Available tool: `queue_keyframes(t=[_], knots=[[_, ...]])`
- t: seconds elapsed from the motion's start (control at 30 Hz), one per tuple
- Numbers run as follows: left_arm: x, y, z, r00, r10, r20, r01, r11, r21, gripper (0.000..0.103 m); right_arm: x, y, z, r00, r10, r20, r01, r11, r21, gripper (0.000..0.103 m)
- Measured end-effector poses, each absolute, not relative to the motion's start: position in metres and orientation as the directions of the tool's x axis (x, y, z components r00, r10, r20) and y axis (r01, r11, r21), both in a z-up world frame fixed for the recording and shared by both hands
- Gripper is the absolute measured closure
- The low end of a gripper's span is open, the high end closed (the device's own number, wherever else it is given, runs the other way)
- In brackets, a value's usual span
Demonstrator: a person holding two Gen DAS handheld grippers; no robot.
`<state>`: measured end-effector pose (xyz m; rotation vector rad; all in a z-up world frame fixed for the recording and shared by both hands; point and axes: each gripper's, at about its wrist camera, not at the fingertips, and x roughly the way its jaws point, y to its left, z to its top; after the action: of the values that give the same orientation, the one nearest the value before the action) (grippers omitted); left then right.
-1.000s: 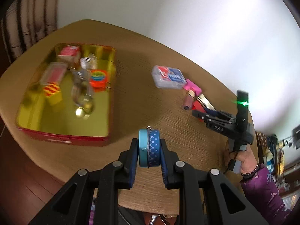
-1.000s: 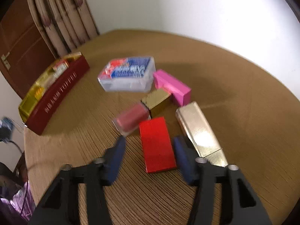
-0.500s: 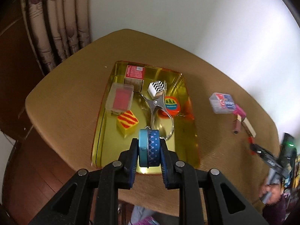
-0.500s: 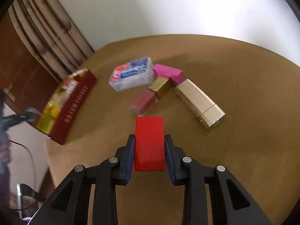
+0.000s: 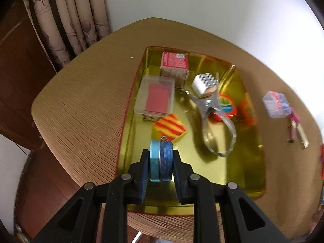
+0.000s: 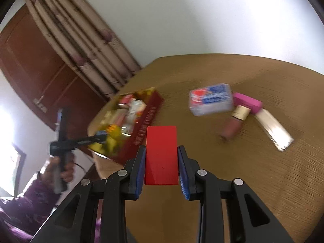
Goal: Organize rigid objects
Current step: 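Release the tape rolls in the tin while the right gripper carries the red block over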
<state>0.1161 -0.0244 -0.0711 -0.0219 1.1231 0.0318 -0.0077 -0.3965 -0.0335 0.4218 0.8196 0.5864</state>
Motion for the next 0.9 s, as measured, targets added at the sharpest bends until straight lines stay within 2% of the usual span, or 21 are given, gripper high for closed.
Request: queue_keyframes(t=[0.2, 0.3, 0.33, 0.47, 0.53, 0.63, 0.9], knots=[[0.114, -0.022, -0.075, 0.460, 0.059, -0.886, -0.033, 0.998, 0.049, 0.077, 0.007, -0.326, -0.025, 0.462, 0.701, -0.543, -0.405, 0.711, 0.575, 0.075], [0.103, -0.019, -0.065, 0.489, 0.046, -0.871, -0.060, 0.998, 0.019, 0.076, 0.023, -0.288, -0.027, 0.414, 0.731, -0.543, -0.427, 0.683, 0.593, 0.075], [0.097, -0.017, -0.060, 0.506, 0.049, -0.861, -0.075, 0.997, 0.013, 0.071, 0.033, -0.273, -0.029, 0.391, 0.741, -0.546, -0.424, 0.671, 0.608, 0.075], [0.064, -0.003, -0.035, 0.608, 0.064, -0.791, -0.150, 0.988, -0.035, 0.061, 0.065, -0.228, -0.037, 0.337, 0.760, -0.556, -0.408, 0.650, 0.642, 0.075], [0.050, 0.002, -0.027, 0.672, 0.057, -0.739, -0.147, 0.987, -0.058, 0.047, 0.083, -0.205, -0.042, 0.316, 0.757, -0.572, -0.391, 0.653, 0.648, 0.075], [0.050, 0.004, -0.023, 0.700, 0.042, -0.713, -0.122, 0.991, -0.061, 0.046, 0.100, -0.183, -0.049, 0.308, 0.736, -0.603, -0.377, 0.677, 0.633, 0.075], [0.054, 0.014, -0.028, 0.691, 0.009, -0.723, -0.112, 0.989, -0.095, 0.046, 0.121, -0.159, -0.074, 0.311, 0.690, -0.653, -0.313, 0.723, 0.615, 0.073]])
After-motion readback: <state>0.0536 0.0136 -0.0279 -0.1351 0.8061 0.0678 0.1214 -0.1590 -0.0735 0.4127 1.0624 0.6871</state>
